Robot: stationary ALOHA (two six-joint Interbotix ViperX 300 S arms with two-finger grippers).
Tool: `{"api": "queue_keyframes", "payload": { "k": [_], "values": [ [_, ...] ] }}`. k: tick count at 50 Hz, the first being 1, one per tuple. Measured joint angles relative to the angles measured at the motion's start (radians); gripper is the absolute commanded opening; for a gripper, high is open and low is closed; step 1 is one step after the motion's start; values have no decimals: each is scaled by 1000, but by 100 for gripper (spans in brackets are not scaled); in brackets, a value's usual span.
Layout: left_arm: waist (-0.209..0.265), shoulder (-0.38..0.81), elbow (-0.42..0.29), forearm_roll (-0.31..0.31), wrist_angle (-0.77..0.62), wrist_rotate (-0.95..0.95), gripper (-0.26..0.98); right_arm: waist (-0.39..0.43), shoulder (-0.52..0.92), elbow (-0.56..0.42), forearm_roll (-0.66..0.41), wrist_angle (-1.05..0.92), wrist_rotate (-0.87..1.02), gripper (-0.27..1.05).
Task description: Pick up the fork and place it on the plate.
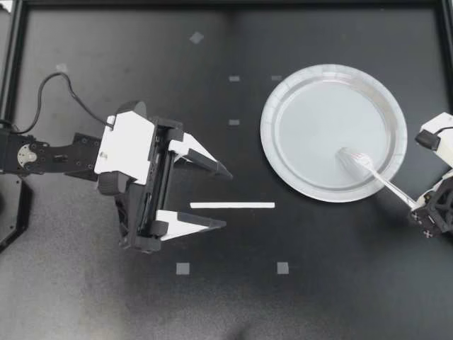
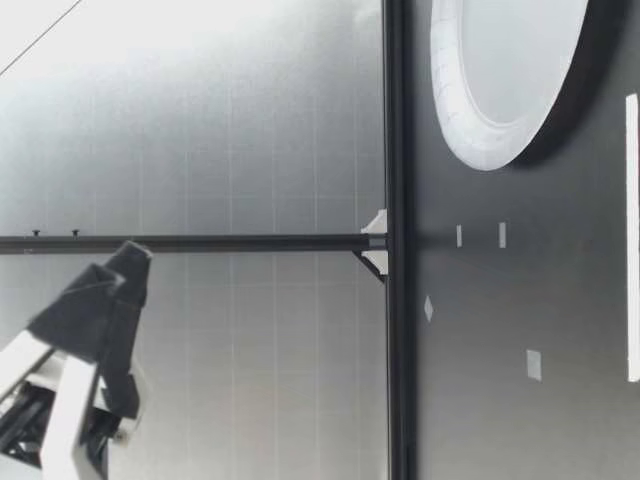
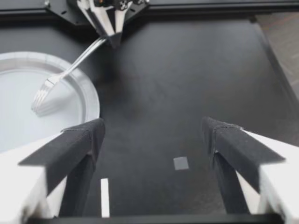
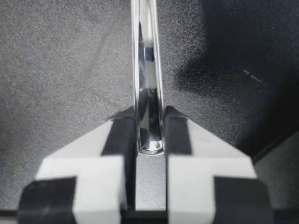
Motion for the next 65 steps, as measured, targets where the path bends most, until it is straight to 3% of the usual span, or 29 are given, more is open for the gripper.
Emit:
{"api": "queue_keyframes", "payload": {
  "k": [18, 39, 65],
  "values": [
    [0, 0, 25, 0, -18, 0, 77, 0, -5, 12, 0, -12, 23, -3],
    [0, 0, 29, 2, -14, 0, 77, 2, -17, 20, 0, -23, 43, 28],
    [0, 0, 31, 2, -18, 0, 77, 2, -112, 43, -2, -28, 86, 29]
  ]
}}
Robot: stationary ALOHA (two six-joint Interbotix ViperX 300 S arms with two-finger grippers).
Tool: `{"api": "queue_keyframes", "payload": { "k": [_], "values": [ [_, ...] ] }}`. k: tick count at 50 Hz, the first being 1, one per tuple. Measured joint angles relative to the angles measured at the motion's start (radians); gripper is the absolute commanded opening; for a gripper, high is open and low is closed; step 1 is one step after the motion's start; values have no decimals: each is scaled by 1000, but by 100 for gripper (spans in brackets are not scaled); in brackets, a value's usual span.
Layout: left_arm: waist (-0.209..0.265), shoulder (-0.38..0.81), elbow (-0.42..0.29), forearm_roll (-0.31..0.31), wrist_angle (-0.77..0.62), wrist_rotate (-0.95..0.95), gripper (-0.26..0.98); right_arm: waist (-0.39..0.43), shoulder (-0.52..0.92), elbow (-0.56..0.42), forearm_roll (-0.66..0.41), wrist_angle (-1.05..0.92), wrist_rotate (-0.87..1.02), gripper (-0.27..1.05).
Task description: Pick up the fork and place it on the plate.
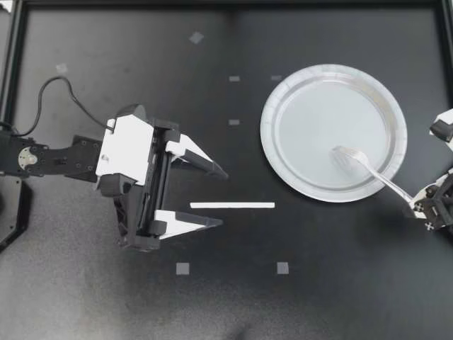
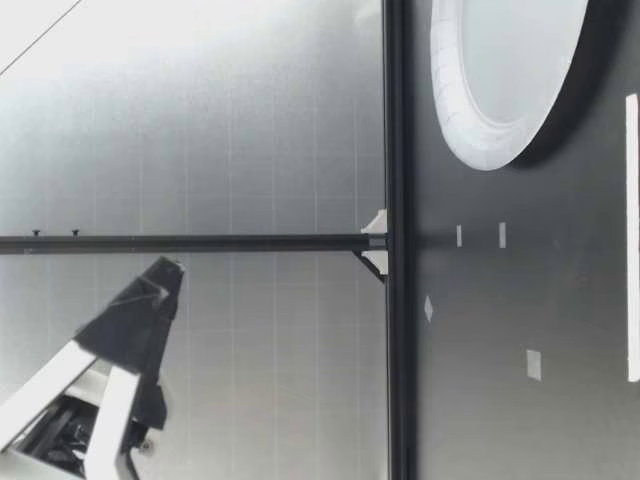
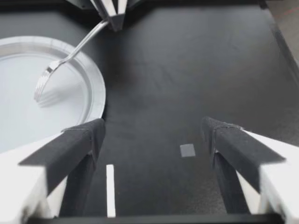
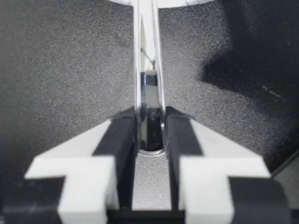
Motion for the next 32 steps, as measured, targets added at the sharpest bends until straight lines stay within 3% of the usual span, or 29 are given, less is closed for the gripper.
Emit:
{"api": "queue_keyframes", "payload": {
  "k": [11, 22, 32],
  "values": [
    [2, 0, 6, 0, -3, 0, 77, -2, 0, 0, 0, 0, 0, 33],
    [0, -2, 12, 0, -17, 0, 77, -2, 0, 0, 21, 11, 0, 51],
    [0, -2, 12, 0, -17, 0, 77, 0, 0, 0, 35, 11, 0, 52]
  ]
}}
